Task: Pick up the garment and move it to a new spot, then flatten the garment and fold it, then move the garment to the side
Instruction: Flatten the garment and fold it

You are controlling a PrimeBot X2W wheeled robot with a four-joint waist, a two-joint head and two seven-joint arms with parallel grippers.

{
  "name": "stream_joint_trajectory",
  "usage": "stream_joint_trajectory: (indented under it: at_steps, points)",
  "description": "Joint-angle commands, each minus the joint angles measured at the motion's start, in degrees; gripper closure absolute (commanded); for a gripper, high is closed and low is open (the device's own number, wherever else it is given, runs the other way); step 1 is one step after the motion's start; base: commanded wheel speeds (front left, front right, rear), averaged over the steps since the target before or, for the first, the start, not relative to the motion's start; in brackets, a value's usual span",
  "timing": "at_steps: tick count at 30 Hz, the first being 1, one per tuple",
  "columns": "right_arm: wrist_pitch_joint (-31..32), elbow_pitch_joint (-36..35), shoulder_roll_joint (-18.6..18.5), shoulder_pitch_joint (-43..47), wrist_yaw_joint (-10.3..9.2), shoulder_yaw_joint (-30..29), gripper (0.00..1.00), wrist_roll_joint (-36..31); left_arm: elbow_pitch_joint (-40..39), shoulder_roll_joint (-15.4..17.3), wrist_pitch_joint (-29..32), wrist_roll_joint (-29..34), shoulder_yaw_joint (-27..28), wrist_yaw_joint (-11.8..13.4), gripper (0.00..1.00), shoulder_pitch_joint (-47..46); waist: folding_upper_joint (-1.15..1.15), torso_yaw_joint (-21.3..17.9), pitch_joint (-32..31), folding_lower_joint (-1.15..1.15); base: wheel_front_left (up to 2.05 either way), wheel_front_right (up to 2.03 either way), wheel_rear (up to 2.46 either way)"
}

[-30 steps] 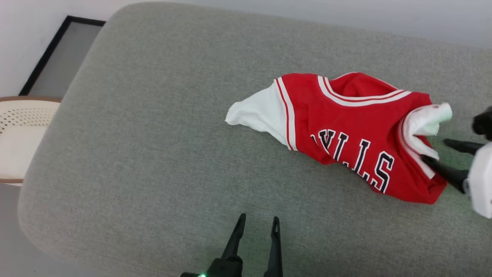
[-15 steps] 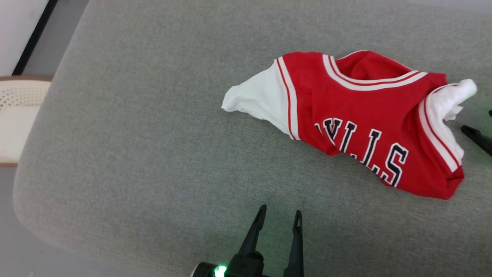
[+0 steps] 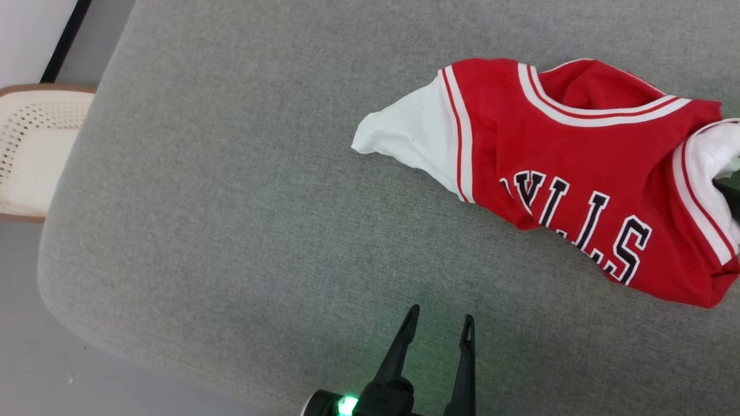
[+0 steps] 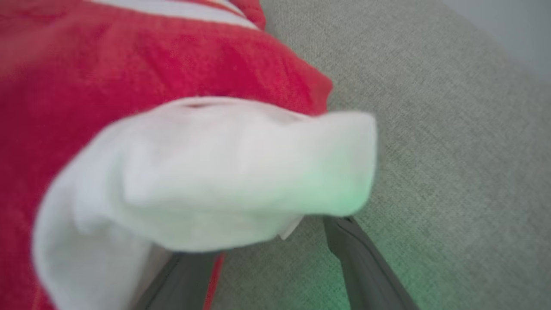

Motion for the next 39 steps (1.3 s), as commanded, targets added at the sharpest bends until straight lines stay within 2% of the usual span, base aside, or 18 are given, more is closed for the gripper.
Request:
stream_joint_trajectory:
  at_steps: [1,4,5,6,7,8,19,33,39]
  points:
    - [0.34,0.27,0.37,-0.34,-0.04,0.97,0.0,-0.07,-0.2,-0.07,-0.02,-0.29,-0.34,0.5,0.0,-0.53,0.0,0.42,0.5,0.0,0.0,0.0,0.0]
    - [0.7,0.18,0.53,-0.95,-0.03,2.5,0.0,0.03,-0.35,-0.07,-0.02,-0.79,-0.84,0.79,0.0,-0.96,0.0,0.76,0.81,0.0,0.0,0.0,0.0]
    - [0.63,0.07,0.52,-1.03,-0.03,3.0,0.16,0.19,-0.38,-0.06,-0.02,-0.85,-0.91,0.79,0.0,-1.03,0.0,0.85,0.87,0.0,0.0,0.0,0.0]
    - [0.58,-0.05,0.48,-1.07,-0.02,3.45,0.53,0.41,-0.41,-0.05,-0.02,-0.87,-0.97,0.88,0.0,-1.12,0.0,0.92,0.9,0.0,0.0,0.0,0.0]
    - [0.84,-0.19,0.43,-1.1,0.0,4.09,0.82,0.66,-0.42,-0.05,-0.02,-1.02,-1.01,0.99,0.0,-1.18,0.0,0.98,0.88,0.0,0.0,0.0,0.0]
    - [1.01,-0.28,0.32,-1.2,0.0,4.59,1.0,0.81,-0.44,-0.05,-0.02,-1.14,-0.97,1.05,0.0,-1.2,0.0,1.02,0.85,0.0,0.0,0.0,0.0]
    - [-4.12,-0.49,-2.03,-2.5,-0.04,4.51,1.0,5.42,0.39,-0.04,-0.02,-1.01,0.43,0.88,0.0,-1.42,0.0,-0.99,-0.78,0.0,0.0,0.0,0.0]
    - [-11.0,-1.74,-12.47,0.62,-0.04,4.77,1.0,13.63,3.2,-0.04,-0.02,0.41,2.05,-0.05,0.0,-3.63,0.0,-7.86,-2.78,0.0,0.0,0.0,0.0]
    - [-13.45,2.08,-14.15,3.18,-0.03,5.24,1.0,18.4,4.17,-0.04,-0.02,0.43,1.77,-0.15,0.0,-4.49,0.0,-8.94,-2.43,0.0,0.0,0.0,0.0]
